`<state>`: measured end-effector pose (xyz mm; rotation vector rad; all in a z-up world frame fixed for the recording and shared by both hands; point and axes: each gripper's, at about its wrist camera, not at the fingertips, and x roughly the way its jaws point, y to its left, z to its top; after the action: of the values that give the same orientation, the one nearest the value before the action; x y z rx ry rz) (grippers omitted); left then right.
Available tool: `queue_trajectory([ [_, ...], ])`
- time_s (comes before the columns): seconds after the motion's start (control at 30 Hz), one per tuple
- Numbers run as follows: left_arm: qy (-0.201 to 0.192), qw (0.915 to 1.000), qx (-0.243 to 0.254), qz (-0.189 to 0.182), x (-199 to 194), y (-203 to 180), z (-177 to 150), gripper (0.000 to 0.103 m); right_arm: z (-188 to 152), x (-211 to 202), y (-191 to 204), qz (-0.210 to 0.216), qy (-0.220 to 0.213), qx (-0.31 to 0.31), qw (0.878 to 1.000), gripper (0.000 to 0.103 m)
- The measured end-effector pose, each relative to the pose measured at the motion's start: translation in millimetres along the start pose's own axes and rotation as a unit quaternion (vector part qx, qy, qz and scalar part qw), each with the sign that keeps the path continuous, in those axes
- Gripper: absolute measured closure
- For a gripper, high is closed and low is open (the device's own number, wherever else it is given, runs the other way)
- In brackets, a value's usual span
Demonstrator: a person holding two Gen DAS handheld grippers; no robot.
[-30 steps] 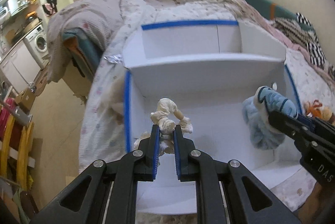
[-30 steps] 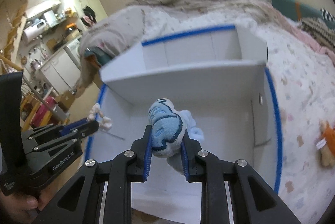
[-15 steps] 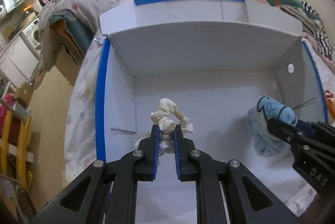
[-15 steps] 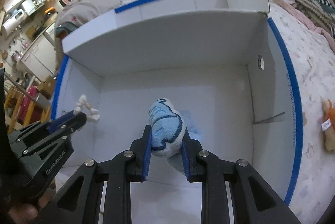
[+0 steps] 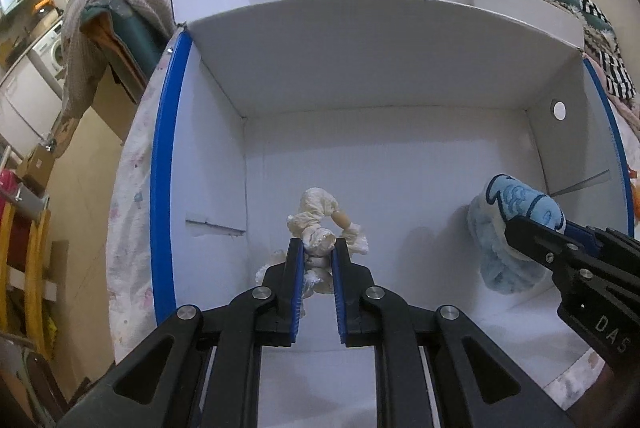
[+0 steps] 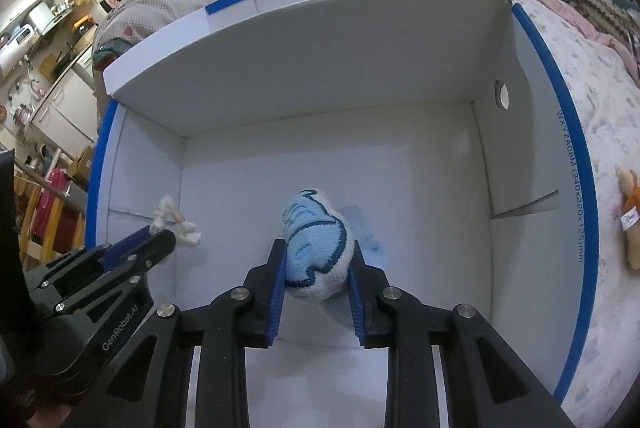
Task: Organize soft objects
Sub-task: 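Carry both scrunchies into the white box and open both tools, then withdraw both tools from the box back toward the remaining items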
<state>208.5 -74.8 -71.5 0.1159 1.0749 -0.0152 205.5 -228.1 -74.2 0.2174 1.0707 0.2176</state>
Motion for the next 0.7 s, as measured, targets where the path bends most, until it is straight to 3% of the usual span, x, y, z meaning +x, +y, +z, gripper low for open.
queue_trajectory([
  [0.33,-0.004,1.0000,-0.002,0.002,-4.1,2.6,1.1,0.086,2.4,-8.4,-13.0,0.021,-0.007,0.022,1.000,0.064],
  [0.43,-0.007,1.0000,0.001,0.002,-5.3,2.1,0.9,0.085,2.3,-12.4,-14.9,0.026,-0.016,0.026,0.999,0.040],
  [0.5,-0.009,1.0000,0.001,0.003,-6.4,2.2,0.7,0.080,4.2,-14.3,-15.1,0.034,-0.020,0.031,0.999,0.039],
  [0.63,-0.017,0.9999,0.002,0.003,-10.5,1.0,-0.2,0.050,6.2,-19.5,-16.3,0.053,-0.031,0.043,0.997,0.025],
  [0.7,-0.031,0.9995,0.005,0.006,-16.3,0.0,0.1,0.045,6.9,-23.4,-17.4,0.061,-0.042,0.051,0.996,0.023],
])
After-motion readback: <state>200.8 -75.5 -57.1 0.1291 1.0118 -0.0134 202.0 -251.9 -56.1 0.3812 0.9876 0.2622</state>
